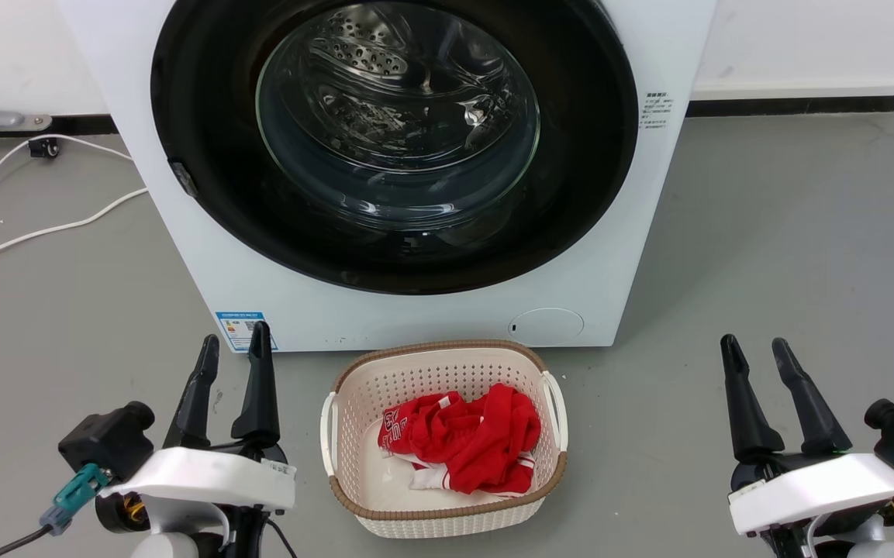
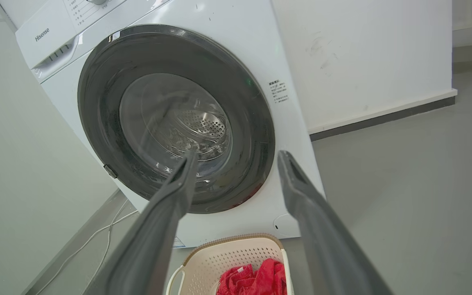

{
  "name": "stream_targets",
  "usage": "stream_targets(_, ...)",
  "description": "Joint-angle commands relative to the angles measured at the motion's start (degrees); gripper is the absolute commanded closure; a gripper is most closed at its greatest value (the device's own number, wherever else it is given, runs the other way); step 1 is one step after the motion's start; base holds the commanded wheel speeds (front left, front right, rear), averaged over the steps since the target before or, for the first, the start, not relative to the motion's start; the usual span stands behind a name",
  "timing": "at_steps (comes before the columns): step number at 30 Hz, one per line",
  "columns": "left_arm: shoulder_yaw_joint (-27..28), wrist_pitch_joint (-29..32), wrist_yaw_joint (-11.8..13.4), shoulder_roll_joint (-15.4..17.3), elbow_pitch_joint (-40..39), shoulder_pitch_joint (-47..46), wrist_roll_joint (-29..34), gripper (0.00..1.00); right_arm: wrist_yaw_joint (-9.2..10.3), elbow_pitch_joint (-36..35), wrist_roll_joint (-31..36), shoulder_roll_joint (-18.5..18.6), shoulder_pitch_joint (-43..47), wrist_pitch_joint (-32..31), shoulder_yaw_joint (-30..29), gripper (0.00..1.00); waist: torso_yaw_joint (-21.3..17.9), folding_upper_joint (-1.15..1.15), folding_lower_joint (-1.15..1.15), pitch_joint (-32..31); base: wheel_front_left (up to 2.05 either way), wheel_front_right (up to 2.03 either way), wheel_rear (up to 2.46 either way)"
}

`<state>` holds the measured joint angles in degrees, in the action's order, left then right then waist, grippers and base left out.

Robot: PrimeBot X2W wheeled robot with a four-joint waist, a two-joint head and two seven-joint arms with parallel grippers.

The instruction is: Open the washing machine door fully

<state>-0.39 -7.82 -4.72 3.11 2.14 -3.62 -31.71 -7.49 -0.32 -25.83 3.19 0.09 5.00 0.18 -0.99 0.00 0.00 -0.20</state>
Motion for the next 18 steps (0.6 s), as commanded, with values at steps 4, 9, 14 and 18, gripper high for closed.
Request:
stream_targets(4,-0.6,-1.1,0.9,0.9,-0.2,0.3,4.5,0.00,-0.01,-1.6,4.2,-0.1,0.2,-0.3,0.2,0.00,-0.1,0.00,0.00,0.0,0.00,0.00,0.00)
stream_targets(9,-1.2,-1.8,1.5,1.4,-0.1,0.5,7.9,0.00,-0.01,-1.9,7.4,-0.2,0.7,-0.8,0.3,0.00,-0.2,0.00,0.00,0.1,0.00,0.00,0.00)
stream_targets(14,-1.8,-2.5,2.1,1.9,-0.3,0.6,10.9,0.00,-0.01,-2.1,10.4,-0.2,0.8,-1.1,0.3,0.00,-0.3,0.00,0.00,0.1,0.00,0.00,0.00)
stream_targets(18,-2.2,-2.9,2.5,2.2,-0.5,0.8,12.7,0.00,-0.01,-2.3,11.9,-0.2,1.0,-1.1,0.4,0.00,-0.4,0.00,0.00,0.1,0.00,0.00,0.00)
